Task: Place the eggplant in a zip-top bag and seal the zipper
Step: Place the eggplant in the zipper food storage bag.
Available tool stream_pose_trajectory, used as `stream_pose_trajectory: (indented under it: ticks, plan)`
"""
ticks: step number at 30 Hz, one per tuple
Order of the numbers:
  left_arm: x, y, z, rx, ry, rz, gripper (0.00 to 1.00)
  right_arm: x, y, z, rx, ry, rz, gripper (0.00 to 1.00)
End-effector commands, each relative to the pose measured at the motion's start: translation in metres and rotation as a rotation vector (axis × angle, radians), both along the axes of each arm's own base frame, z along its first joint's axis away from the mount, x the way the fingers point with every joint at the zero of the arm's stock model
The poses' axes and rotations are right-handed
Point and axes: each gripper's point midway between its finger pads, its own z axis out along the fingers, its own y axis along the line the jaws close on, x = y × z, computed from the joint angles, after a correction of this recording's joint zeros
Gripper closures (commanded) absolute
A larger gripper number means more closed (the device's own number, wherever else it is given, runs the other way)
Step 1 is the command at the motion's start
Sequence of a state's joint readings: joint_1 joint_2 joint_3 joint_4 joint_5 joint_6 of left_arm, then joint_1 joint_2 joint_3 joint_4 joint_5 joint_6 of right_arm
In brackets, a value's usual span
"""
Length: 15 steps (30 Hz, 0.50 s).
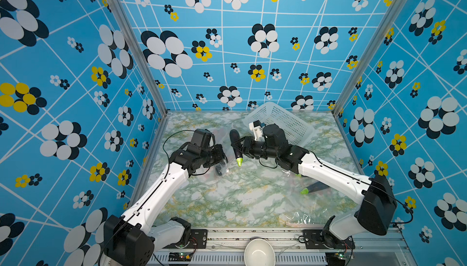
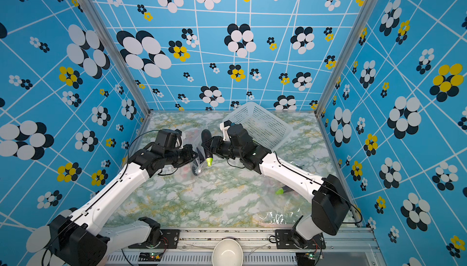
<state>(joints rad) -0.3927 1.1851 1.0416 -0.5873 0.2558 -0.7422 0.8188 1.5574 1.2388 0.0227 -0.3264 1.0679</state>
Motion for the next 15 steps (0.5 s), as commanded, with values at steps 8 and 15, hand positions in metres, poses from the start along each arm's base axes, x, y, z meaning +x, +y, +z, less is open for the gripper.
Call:
stream_pose_trajectory:
  ticks: [8,15]
  plan:
    - [-0.003,-0.001,0.005,-0.044,-0.018,0.002,1.0,0.007,0.006,-0.018,-0.091,0.11,-0.028,0.53]
    - [-0.008,-0.002,0.006,-0.071,-0.027,0.0,1.0,0.026,0.01,-0.032,-0.087,0.165,-0.101,0.53]
